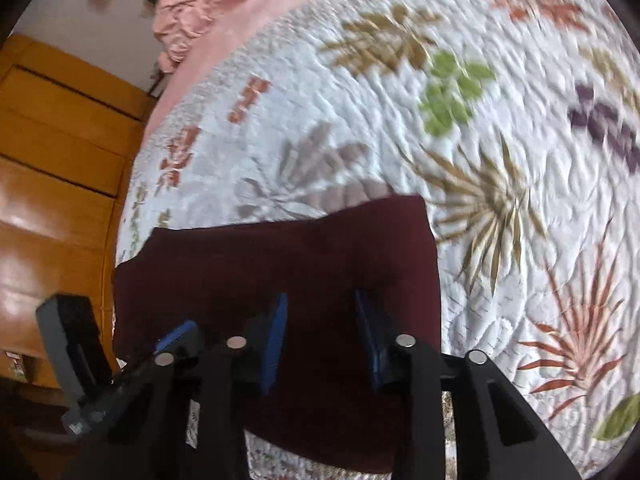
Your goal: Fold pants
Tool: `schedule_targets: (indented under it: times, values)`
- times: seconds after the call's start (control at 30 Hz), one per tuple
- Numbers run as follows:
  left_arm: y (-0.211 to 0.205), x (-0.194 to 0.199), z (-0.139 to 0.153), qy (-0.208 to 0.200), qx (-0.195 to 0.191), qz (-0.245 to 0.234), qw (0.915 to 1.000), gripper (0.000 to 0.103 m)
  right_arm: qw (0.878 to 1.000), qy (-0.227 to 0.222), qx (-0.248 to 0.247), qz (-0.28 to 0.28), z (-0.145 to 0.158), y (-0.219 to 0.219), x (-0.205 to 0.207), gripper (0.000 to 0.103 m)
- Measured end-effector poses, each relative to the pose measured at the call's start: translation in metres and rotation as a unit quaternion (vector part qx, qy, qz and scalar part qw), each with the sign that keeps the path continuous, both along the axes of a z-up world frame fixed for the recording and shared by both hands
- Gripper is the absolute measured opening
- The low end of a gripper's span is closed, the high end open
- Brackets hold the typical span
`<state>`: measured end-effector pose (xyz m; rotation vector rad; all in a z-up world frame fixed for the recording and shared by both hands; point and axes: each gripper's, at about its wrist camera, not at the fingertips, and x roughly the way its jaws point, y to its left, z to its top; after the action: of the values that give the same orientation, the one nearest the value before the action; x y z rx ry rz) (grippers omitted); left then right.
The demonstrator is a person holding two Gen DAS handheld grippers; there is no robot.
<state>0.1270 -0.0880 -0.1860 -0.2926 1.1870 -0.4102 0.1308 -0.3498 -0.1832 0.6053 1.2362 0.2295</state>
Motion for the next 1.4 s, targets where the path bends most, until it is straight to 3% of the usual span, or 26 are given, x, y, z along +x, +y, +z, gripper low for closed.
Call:
schedule_targets:
  times: [0.1, 0.23, 0.33, 0.5, 0.57, 0.67, 0.87, 1.0, 1.07, 1.23, 1.4]
  values:
    - [-0.005, -0.004, 0.007, -0.007, 0.026, -0.025, 0.9993, 0.096, 1.0, -0.008, -0.008, 0.006, 0.002, 0.002, 0.0, 0.03]
    - [0.008, -0.014, 0.024, -0.011, -0.002, 0.006, 0.9999, 0.096, 0.999, -0.043, -0.005, 0.003, 0.032, 0.0, -0.018, 0.045]
    - [0.014, -0.027, 0.024, -0.014, -0.01, 0.009, 0.9998, 0.096, 0.998, -0.059, -0.017, 0.018, 0.044, 0.007, -0.04, 0.045]
    - [0.005, -0.034, 0.007, -0.033, 0.037, -0.022, 0.9985, 0.096, 0.998, -0.012, -0.047, 0.028, 0.009, 0.018, -0.054, 0.042]
    - [-0.001, -0.033, 0.004, -0.044, 0.062, -0.046, 0.996, 0.096, 0.998, -0.015, -0.057, 0.028, -0.001, 0.02, -0.053, 0.04]
    - [0.004, -0.033, 0.009, -0.045, 0.052, -0.046, 0.9966, 0.096, 0.997, -0.023, -0.06, 0.036, 0.008, 0.021, -0.053, 0.041]
    - [0.059, -0.051, 0.044, -0.046, 0.01, 0.015, 0.9988, 0.096, 0.997, -0.064, -0.021, 0.039, 0.043, 0.027, -0.068, 0.045]
    - [0.134, -0.068, 0.046, -0.017, -0.012, 0.097, 0.9951, 0.096, 0.995, -0.073, -0.014, 0.067, 0.047, 0.049, -0.074, 0.045]
    - [0.171, -0.075, 0.044, -0.005, -0.021, 0.145, 0.9892, 0.096, 0.996, -0.061, -0.013, 0.068, 0.038, 0.055, -0.072, 0.046]
    - [0.249, -0.094, 0.046, -0.015, 0.024, 0.238, 0.9708, 0.096, 0.997, -0.047, -0.016, 0.067, 0.021, 0.06, -0.071, 0.047]
    - [0.31, -0.102, 0.032, 0.006, -0.023, 0.321, 0.9467, 0.096, 0.997, -0.044, -0.016, 0.069, 0.015, 0.06, -0.068, 0.047]
